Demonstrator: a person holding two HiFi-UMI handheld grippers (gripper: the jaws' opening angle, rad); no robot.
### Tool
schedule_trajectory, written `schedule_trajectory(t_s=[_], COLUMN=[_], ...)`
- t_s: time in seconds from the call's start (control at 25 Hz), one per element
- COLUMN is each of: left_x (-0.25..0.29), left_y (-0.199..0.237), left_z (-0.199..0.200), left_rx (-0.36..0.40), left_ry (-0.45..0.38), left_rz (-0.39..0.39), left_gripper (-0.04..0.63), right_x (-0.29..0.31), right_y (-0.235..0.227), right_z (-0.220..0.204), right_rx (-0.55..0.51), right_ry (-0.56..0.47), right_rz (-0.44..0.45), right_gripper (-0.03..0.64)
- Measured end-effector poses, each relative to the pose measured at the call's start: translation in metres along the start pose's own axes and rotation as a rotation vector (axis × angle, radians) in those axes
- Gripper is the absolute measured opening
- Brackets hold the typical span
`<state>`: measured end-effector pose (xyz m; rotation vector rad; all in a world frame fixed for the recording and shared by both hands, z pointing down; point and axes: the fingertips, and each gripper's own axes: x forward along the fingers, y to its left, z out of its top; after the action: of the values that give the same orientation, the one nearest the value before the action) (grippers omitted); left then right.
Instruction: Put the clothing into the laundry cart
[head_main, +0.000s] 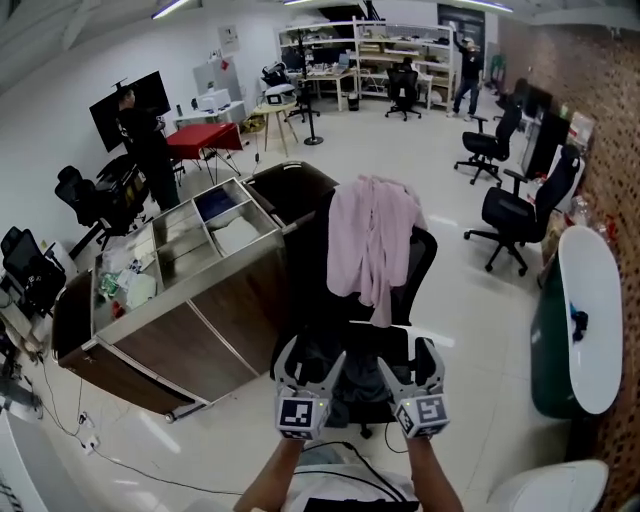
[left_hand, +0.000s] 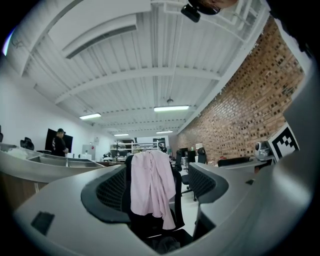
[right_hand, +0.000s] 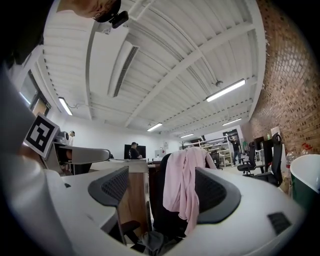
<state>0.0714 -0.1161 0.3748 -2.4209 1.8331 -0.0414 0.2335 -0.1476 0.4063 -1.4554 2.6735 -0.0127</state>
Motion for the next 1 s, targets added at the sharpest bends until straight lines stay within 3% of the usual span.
schedule_trajectory(t_s=[0.2,0.36,0.56,0.84,1.0], left_x=[0.006,0.017,0.031,0.036,0.042], left_y=[0.019,0.033,0.047,0.065,0.074], left_z=[-0.009,-0.012,-0.009,-0.029,-0.058], left_rx=[0.004,0.006,0.000,-0.027,-0.034], left_ry=[0.004,-0.002,-0.020,-0.004,0.058], left_rz=[-0.010,-0.049,-0.093,-0.144,-0.180], left_gripper=[0.354,0.339,0.339,0.339,0.339], right_x=[0.016,0.029,0.048,0.056,0.054], right_y=[0.007,0.010,0.016,0.022,0.017], right_z=[-0.008,0.004,0.019,-0.016,-0.062], right_rx=[0.005,0.051,0.020,-0.017,0.023], right_ry=[0.003,-0.007,-0.039,0.052,0.152], right_rz=[-0.019,-0.038,-0.057,-0.077,-0.089], right_gripper=[0.426,0.413,0.413,0.413,0.414])
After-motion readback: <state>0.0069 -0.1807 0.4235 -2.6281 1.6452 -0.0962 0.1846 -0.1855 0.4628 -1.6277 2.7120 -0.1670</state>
